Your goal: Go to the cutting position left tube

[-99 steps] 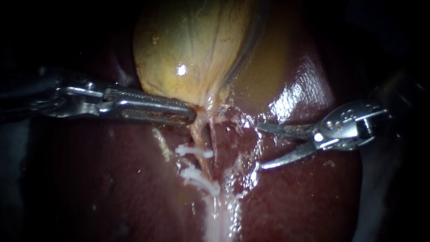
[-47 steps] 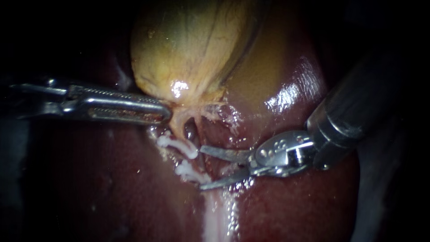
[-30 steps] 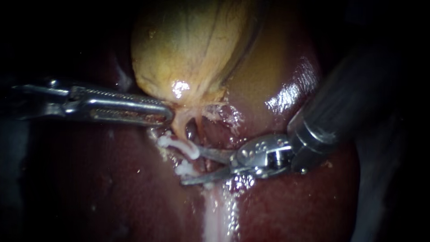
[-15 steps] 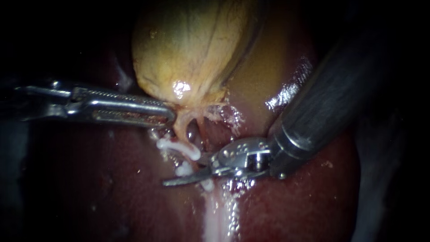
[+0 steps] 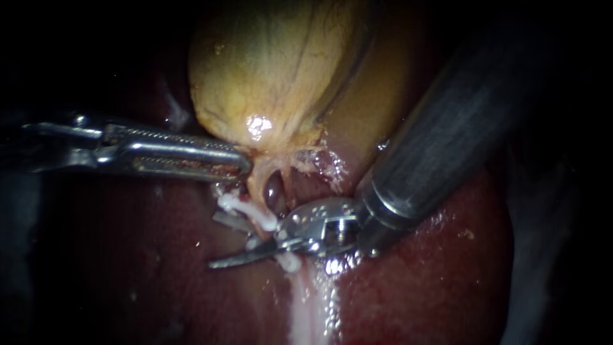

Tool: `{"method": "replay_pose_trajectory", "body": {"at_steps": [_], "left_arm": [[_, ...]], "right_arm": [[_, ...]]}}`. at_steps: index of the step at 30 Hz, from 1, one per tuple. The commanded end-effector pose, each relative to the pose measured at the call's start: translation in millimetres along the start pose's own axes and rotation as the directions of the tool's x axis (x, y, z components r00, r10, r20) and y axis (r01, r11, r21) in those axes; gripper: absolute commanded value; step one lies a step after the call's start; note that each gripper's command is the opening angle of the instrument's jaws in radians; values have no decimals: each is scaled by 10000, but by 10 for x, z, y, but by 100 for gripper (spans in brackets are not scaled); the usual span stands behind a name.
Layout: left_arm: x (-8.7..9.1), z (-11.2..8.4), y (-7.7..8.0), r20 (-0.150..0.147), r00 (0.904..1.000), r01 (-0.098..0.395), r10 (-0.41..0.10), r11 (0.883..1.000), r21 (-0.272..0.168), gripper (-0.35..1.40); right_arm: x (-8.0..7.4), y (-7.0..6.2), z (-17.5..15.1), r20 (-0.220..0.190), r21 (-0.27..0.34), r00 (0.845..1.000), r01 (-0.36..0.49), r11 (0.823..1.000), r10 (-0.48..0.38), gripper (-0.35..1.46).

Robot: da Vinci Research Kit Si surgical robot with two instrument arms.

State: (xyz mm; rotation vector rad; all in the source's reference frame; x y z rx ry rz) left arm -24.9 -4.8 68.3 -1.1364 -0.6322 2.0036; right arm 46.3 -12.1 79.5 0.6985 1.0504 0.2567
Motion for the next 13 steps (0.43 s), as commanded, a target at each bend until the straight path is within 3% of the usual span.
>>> {"method": "replay_pose_trajectory", "body": {"at_steps": [1, 13], "left_arm": [[0, 0, 0, -1, 10000, 3, -3, 10000, 4, -35], [0, 1, -1, -1, 10000, 1, -1, 10000, 0, -35]], "right_arm": [[0, 1, 0, -2, -5, 10000, 3, 10000, -3, 143], [-1, 2, -1, -1, 5, 10000, 10, 10000, -10, 143]]}}
